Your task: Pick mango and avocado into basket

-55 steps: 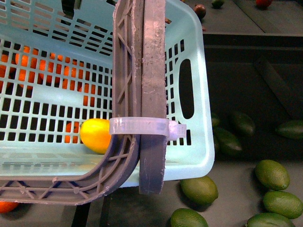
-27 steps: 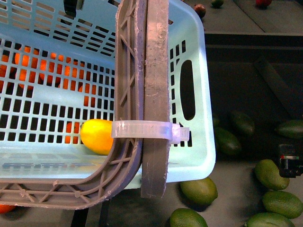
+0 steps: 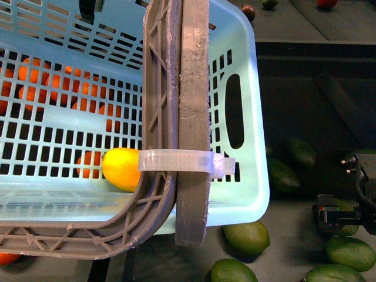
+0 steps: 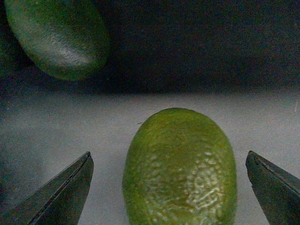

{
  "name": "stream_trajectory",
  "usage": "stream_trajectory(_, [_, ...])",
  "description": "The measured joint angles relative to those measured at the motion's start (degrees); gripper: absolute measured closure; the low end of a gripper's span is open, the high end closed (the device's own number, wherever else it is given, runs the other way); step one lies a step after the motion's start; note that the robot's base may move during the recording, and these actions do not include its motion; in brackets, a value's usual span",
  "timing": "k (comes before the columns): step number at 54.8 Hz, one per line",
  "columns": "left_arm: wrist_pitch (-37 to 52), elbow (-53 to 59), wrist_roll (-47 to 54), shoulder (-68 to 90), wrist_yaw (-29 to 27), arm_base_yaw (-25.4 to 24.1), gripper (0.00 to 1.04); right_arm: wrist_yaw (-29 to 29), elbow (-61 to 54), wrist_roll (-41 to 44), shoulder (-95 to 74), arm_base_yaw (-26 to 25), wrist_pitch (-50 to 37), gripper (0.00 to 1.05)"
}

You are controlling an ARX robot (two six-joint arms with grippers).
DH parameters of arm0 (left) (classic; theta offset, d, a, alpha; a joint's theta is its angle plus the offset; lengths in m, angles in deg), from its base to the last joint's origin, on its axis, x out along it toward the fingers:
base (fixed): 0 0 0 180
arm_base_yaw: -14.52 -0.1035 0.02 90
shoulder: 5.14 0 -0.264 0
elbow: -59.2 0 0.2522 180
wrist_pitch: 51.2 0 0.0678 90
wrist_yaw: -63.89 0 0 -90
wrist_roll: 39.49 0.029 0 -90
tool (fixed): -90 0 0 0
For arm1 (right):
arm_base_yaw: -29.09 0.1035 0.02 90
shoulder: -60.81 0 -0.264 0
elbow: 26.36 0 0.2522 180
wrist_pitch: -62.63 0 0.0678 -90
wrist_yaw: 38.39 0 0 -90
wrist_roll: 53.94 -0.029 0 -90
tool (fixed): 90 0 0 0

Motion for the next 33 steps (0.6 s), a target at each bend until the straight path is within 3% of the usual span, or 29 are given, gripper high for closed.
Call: stream_trajectory(33, [0.0, 0.0, -0.02, 0.0, 0.0, 0.0, 0.98, 2.78, -1.07, -2.32, -1.22, 0.7, -1.09, 0.08])
